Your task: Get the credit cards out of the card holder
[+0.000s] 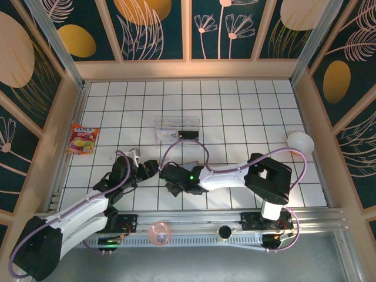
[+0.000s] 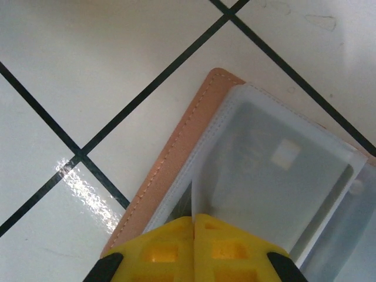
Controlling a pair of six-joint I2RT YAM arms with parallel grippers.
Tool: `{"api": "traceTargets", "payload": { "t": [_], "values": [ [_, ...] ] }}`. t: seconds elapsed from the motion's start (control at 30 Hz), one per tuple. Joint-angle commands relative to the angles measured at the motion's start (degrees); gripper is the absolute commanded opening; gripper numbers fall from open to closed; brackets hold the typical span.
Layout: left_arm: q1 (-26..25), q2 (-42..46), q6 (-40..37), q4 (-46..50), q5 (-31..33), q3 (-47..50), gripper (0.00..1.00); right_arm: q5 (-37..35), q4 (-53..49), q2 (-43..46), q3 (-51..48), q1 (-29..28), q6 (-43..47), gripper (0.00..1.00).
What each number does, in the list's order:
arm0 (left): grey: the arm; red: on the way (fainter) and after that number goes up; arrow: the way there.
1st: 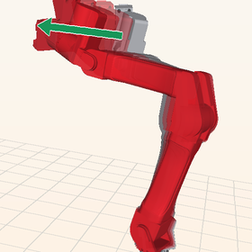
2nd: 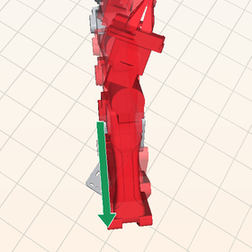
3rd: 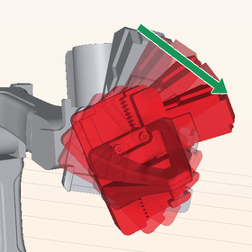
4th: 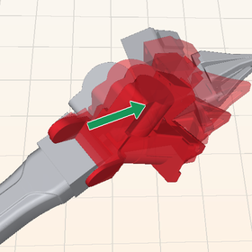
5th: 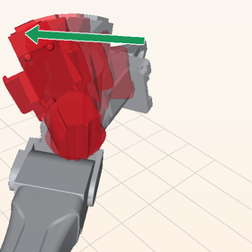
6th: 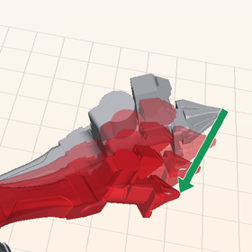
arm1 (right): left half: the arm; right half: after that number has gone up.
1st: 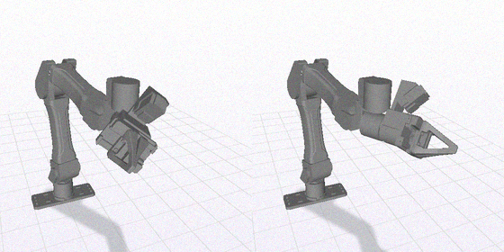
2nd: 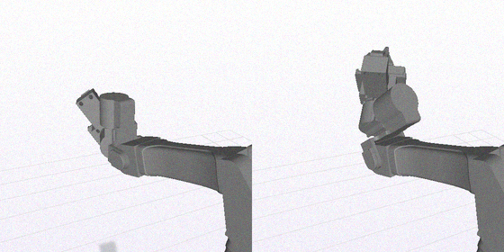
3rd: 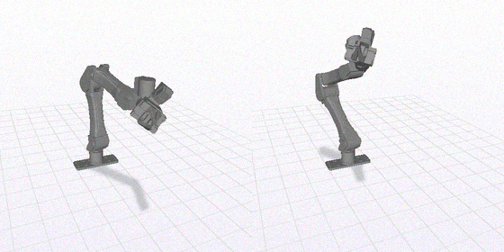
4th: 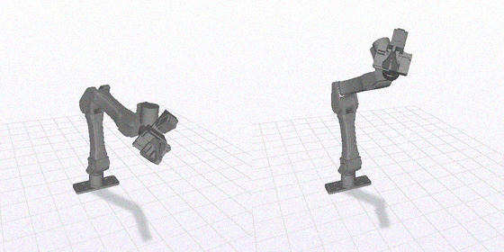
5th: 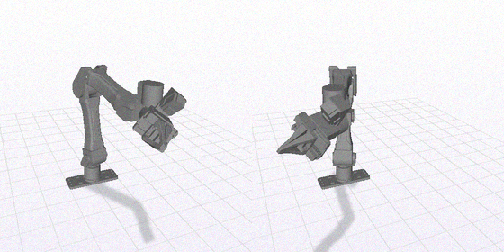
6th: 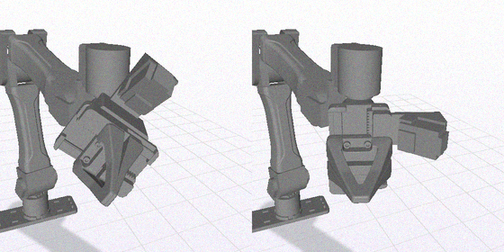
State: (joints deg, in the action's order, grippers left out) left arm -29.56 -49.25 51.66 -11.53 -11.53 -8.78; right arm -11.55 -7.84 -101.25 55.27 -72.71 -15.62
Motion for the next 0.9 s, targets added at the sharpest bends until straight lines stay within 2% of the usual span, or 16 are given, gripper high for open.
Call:
{"api": "traceTargets", "payload": {
  "t": [0.0,0.13,0.3,0.43,0.6,0.83,0.87],
  "values": [
    [0.0,-1.0,-0.2,-4.4,-3.6,0.0,0.49,1.9,5.2,4.3,-3.7,1.7,-2.6,0.00],
    [-2.3,-3.2,0.2,-6.7,-3.7,0.0,0.28,4.1,10.8,9.1,-7.8,3.3,-6.4,0.00],
    [-7.6,-10.0,0.0,-11.3,-2.6,-1.8,0.14,4.4,12.5,12.5,-10.5,4.4,-11.5,0.00],
    [-9.8,-16.5,0.6,-16.3,-3.3,-3.2,0.01,3.9,12.4,13.2,-12.2,4.6,-15.1,0.00],
    [-11.0,-21.0,-0.8,-14.6,-1.6,-5.6,0.00,2.1,10.3,13.4,-12.8,4.4,-18.1,0.00],
    [-10.9,-22.9,-2.9,-10.4,-0.6,-6.2,0.00,-5.5,1.3,12.9,-11.7,4.1,-26.1,0.00],
    [-10.9,-23.1,-2.9,-10.7,-1.0,-6.1,0.00,-6.6,0.1,12.8,-11.5,3.9,-27.2,0.03]
  ]
}}
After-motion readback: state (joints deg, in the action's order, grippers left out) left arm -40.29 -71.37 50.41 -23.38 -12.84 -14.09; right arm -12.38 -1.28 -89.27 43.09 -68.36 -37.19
